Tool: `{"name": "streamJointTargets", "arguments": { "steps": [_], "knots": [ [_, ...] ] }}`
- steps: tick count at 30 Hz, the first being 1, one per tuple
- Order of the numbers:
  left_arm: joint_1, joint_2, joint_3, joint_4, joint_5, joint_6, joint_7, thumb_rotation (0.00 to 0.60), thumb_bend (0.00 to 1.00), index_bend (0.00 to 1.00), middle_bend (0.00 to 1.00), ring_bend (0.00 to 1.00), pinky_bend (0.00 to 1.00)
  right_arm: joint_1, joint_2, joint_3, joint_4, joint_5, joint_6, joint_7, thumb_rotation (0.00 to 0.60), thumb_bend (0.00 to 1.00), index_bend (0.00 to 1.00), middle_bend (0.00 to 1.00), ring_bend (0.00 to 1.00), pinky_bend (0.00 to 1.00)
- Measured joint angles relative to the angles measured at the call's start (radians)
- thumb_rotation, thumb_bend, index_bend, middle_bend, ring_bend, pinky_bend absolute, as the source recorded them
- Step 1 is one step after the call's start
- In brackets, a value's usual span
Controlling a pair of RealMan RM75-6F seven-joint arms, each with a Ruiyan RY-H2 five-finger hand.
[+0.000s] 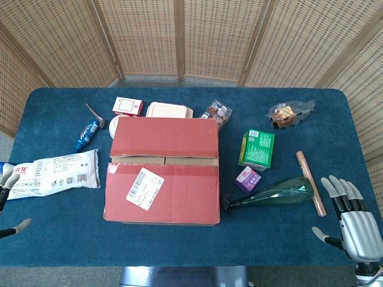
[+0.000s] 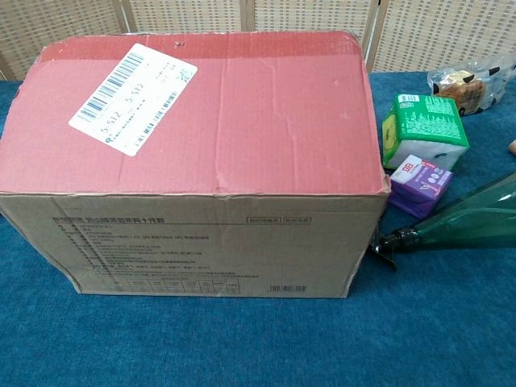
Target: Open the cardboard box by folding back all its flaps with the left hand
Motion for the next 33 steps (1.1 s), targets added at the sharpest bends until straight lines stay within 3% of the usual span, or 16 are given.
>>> {"name": "streamJointTargets", "arguments": {
  "steps": [9, 14, 17, 25, 33],
  "knots": [
    [-0.002, 0.003, 0.004, -0.004, 0.0, -0.009, -0.023, 0.6, 0.0, 0.0, 0.0, 0.0, 0.0, -0.001, 0.001, -0.001, 0.0, -0.003, 0.001, 0.0, 0.6, 0.09, 0.0, 0.0, 0.0, 0.0],
    [-0.017, 0.017, 0.009, -0.021, 0.005, -0.036, -0.103, 0.6, 0.0, 0.0, 0.0, 0.0, 0.0, 0.001, 0.001, 0.001, 0.001, 0.009, -0.005, 0.0, 0.6, 0.09, 0.0, 0.0, 0.0, 0.0],
    [-0.039, 0.04, 0.011, -0.038, 0.008, -0.073, -0.209, 0.6, 0.0, 0.0, 0.0, 0.0, 0.0, 0.002, -0.001, 0.001, 0.0, 0.009, -0.008, -0.004, 0.6, 0.09, 0.0, 0.0, 0.0, 0.0],
    [-0.16, 0.162, 0.016, -0.084, 0.052, -0.224, -0.631, 0.6, 0.0, 0.0, 0.0, 0.0, 0.01, 0.002, -0.009, 0.001, 0.0, 0.011, -0.01, -0.022, 0.6, 0.09, 0.0, 0.0, 0.0, 0.0],
    [-0.328, 0.284, 0.025, -0.113, 0.157, -0.367, -1.018, 0.6, 0.0, 0.0, 0.0, 0.0, 0.12, 0.002, -0.014, 0.003, 0.002, 0.013, -0.009, -0.032, 0.6, 0.09, 0.0, 0.0, 0.0, 0.0]
  ]
}}
